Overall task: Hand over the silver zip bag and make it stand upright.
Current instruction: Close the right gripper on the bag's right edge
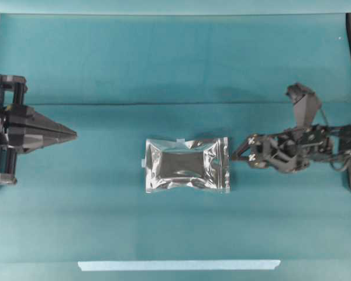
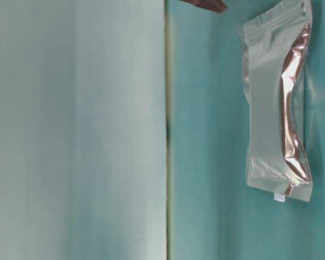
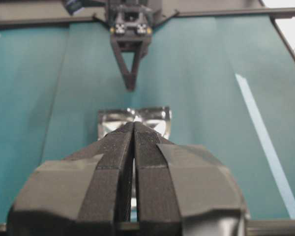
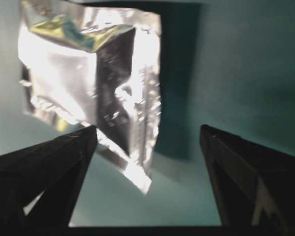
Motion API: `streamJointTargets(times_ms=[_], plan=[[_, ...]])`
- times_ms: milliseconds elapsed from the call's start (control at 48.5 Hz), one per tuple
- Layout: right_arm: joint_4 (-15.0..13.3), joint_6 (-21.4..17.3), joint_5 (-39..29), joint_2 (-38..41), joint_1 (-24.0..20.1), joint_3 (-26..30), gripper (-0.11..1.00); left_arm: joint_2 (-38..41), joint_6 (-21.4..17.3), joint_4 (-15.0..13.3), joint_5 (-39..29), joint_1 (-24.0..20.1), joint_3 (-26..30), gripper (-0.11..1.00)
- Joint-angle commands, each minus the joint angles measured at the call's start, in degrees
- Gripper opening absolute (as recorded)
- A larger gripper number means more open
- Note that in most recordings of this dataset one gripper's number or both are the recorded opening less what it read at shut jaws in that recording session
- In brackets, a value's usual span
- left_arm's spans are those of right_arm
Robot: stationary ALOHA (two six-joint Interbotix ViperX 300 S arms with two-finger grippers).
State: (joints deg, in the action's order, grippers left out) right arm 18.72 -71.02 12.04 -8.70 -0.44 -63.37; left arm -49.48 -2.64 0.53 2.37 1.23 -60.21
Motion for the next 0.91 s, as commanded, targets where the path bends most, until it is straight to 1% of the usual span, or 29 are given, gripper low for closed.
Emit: streamJointTargets(times_ms=[0, 103, 516, 887], plan=[[0.18, -1.32, 1.93, 1.93, -0.7, 1.05, 0.92, 0.18, 0.09, 0.09, 0.0, 0.09, 0.79, 0.0], [0.18, -2.29, 2.99, 4.39, -1.23, 1.76, 0.92, 0.18, 0.0, 0.09, 0.0, 0.09, 0.79, 0.0], [0.18, -2.37, 5.27, 11.43, -1.32, 6.5, 0.92, 0.18, -0.09, 0.09, 0.0, 0.0, 0.53, 0.0], [0.18, -2.37, 5.98, 15.12, -1.32, 9.76, 0.92, 0.0, -0.09, 0.09, 0.0, -0.09, 0.44, 0.0]])
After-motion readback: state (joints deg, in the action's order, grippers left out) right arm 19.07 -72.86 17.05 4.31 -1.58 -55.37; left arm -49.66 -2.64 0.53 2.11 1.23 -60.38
